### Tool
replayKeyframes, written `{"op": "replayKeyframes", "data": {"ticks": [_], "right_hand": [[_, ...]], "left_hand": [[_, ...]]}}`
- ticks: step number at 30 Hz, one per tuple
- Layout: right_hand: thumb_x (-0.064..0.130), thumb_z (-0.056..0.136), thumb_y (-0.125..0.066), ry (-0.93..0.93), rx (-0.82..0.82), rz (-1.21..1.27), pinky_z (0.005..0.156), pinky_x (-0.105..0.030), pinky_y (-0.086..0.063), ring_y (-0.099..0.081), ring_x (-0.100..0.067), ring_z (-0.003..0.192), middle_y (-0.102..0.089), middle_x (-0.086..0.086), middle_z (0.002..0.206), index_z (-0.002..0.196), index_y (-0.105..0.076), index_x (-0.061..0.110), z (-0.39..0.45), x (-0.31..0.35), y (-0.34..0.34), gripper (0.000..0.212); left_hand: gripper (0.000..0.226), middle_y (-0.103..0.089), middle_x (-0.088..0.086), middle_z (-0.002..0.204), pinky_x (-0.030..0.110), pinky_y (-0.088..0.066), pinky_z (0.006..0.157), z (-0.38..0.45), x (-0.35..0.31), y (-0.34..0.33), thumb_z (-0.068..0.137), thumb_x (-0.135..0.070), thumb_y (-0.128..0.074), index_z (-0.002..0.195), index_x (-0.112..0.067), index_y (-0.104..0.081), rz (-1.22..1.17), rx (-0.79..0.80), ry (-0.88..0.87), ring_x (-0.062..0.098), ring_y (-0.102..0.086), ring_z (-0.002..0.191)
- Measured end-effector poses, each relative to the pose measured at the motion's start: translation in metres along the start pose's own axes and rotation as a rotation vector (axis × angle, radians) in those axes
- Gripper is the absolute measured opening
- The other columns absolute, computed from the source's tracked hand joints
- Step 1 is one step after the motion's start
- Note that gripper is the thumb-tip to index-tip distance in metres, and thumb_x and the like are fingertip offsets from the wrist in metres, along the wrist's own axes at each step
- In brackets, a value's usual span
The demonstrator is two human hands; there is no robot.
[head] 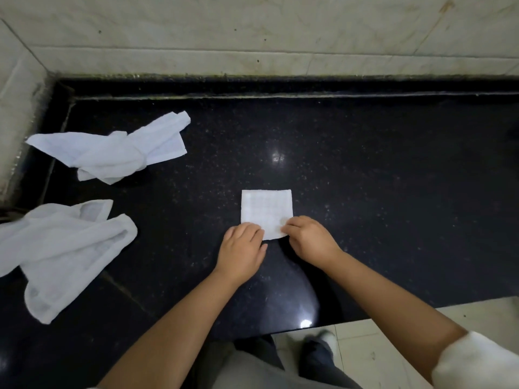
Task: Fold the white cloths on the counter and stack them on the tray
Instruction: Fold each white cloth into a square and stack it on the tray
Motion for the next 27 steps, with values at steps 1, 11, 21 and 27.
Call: {"op": "replayKeyframes", "data": {"ticks": [1, 11, 21, 27], "right_hand": [[-0.002, 0.07, -0.052, -0.033, 0.003, 0.03, 0.055, -0.039, -0.056, -0.063, -0.033, 0.063, -0.069, -0.014, 0.076, 0.077, -0.071, 0.0, -0.001, 0.003, 0.005, 0.02], [-0.005, 0.078, -0.055, -0.411, -0.137, 0.356, 0.064, -0.001, -0.035, -0.054, -0.016, 0.081, -0.063, -0.012, 0.088, 0.091, -0.069, -0.002, -0.106, -0.05, 0.07, 0.02], [0.007, 0.075, -0.064, -0.53, -0.328, -0.155, 0.051, -0.034, -0.043, -0.061, -0.035, 0.072, -0.06, -0.012, 0.082, 0.086, -0.065, 0.006, -0.323, -0.167, 0.175, 0.011], [0.012, 0.061, -0.059, -0.495, -0.496, -0.409, 0.04, -0.025, -0.041, -0.055, -0.025, 0.053, -0.058, -0.001, 0.06, 0.054, -0.063, 0.013, -0.438, -0.242, 0.257, 0.008]], "left_hand": [[0.022, -0.068, -0.002, 0.083, 0.028, -0.047, 0.075, 0.001, -0.002, 0.001, 0.068, -0.03, -0.071, 0.083, -0.014, -0.07, 0.01, 0.028, 0.008, 0.015, -0.06, 0.084], [0.011, -0.058, 0.003, 0.069, 0.029, -0.03, 0.065, 0.041, -0.093, 0.008, 0.073, -0.013, -0.041, 0.083, -0.014, -0.045, 0.072, -0.155, -0.325, 0.017, -0.035, 0.07], [0.009, -0.055, 0.001, 0.066, 0.023, -0.044, 0.041, 0.111, -0.366, 0.022, 0.081, -0.022, -0.038, 0.083, -0.015, -0.043, -0.038, -0.157, -0.745, 0.018, -0.053, 0.053], [0.017, -0.06, 0.004, 0.067, 0.025, -0.041, 0.037, 0.159, -0.517, 0.03, 0.079, -0.019, -0.046, 0.075, -0.01, -0.06, -0.168, -0.246, -0.877, 0.022, -0.054, 0.053]]}}
Point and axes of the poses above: each hand's wrist, its own z-axis towards the middle knuckle, its own y-axis out of the back of the hand, x = y × z, the point moved 2 cm from there along z, towards the middle knuckle
